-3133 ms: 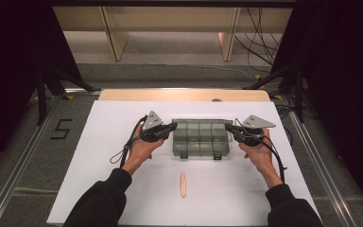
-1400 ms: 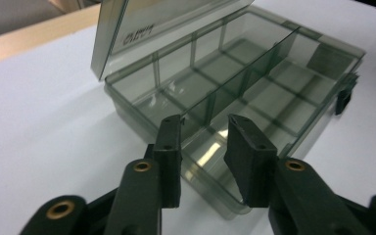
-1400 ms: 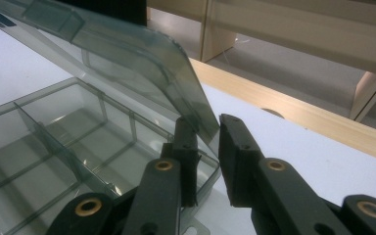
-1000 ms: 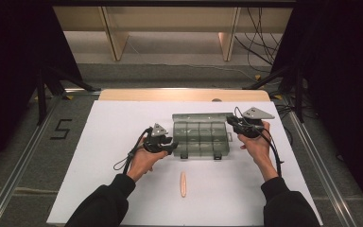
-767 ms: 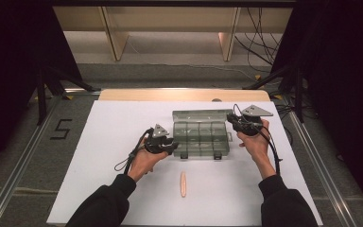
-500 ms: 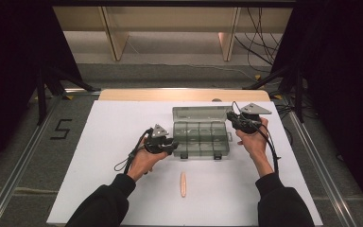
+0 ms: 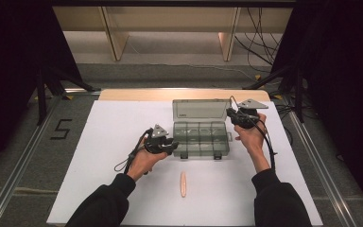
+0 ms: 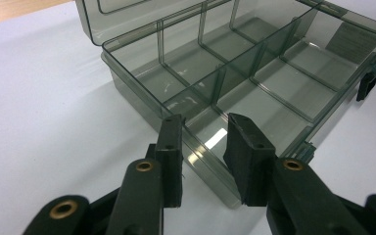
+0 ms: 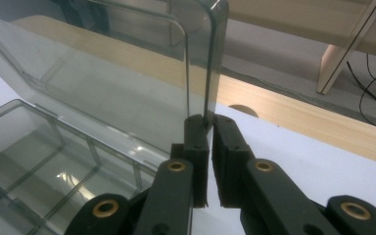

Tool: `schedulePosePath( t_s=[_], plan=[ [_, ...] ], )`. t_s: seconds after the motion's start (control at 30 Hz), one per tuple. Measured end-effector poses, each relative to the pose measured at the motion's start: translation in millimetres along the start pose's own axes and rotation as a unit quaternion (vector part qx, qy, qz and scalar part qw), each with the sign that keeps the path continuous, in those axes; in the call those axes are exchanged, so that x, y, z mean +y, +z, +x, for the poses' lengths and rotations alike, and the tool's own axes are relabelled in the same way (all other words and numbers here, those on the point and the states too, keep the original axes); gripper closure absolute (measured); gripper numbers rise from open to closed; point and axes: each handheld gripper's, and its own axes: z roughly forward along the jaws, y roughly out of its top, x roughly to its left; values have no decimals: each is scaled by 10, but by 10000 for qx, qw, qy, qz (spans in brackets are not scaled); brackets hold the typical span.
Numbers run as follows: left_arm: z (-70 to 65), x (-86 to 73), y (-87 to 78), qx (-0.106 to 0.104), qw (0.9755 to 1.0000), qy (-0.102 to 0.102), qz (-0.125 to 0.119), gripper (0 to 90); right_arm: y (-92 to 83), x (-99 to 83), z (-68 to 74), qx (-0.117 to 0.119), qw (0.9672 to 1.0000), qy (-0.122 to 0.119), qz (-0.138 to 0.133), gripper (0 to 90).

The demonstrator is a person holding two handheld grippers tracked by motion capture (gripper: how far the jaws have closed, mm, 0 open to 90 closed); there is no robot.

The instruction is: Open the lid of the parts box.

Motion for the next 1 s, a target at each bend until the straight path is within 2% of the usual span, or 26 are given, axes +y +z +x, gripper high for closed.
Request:
schedulePosePath(
  t_s=[0.1,0.13,0.17,0.2,0.23,0.27,0.3,0.33,0.43,0.57,0.6,0.77,0.83,0.87,0.93,0.97,1.0],
  plan=[
    [-15,-2,13,9,9999,-121,-90,678,21,12,-9,-61,10000,33,0,858],
    [3,2,-4,-5,10000,10,31,678,15,17,-14,-21,10000,32,57,858],
    [1,1,-1,-6,10000,-17,8,678,26,25,-18,-34,10000,32,45,858],
    [-13,-2,13,-1,9999,-126,-85,678,42,38,-16,-45,9999,111,107,858],
    [-13,-2,13,-1,9999,-126,-85,678,42,38,-16,-45,9999,111,107,858],
    [2,1,-1,-11,10000,-26,8,678,63,53,-26,-72,9998,130,119,858],
    [-4,-1,5,-1,10000,-66,-33,678,63,53,-26,-72,9998,130,119,858],
    [4,1,-2,-15,10000,-14,25,678,70,55,-33,-54,9999,103,85,858],
    [1,1,-1,-8,10000,-49,11,679,100,83,-37,-90,9996,214,178,858],
    [2,0,0,-9,10000,-59,9,679,128,98,-42,-135,9996,170,172,858],
    [2,1,0,-10,10000,-62,8,679,144,116,-38,-171,9993,251,208,858],
    [3,0,-1,-10,10000,-47,15,679,178,124,-45,-236,9991,271,204,857],
    [2,0,-1,-9,10000,-51,11,679,182,141,-40,-243,9987,345,293,856],
    [-13,-3,12,2,9998,-151,-85,679,194,154,-43,-236,9986,324,346,855],
    [-14,-3,13,4,9998,-162,-92,679,213,160,-44,-277,9986,324,310,854],
    [1,0,0,-5,10000,-60,3,679,216,166,-48,-287,9985,303,357,854],
    [-3,-2,5,-5,10000,-92,-29,679,241,169,-45,-344,9983,344,319,853]
  ],
)
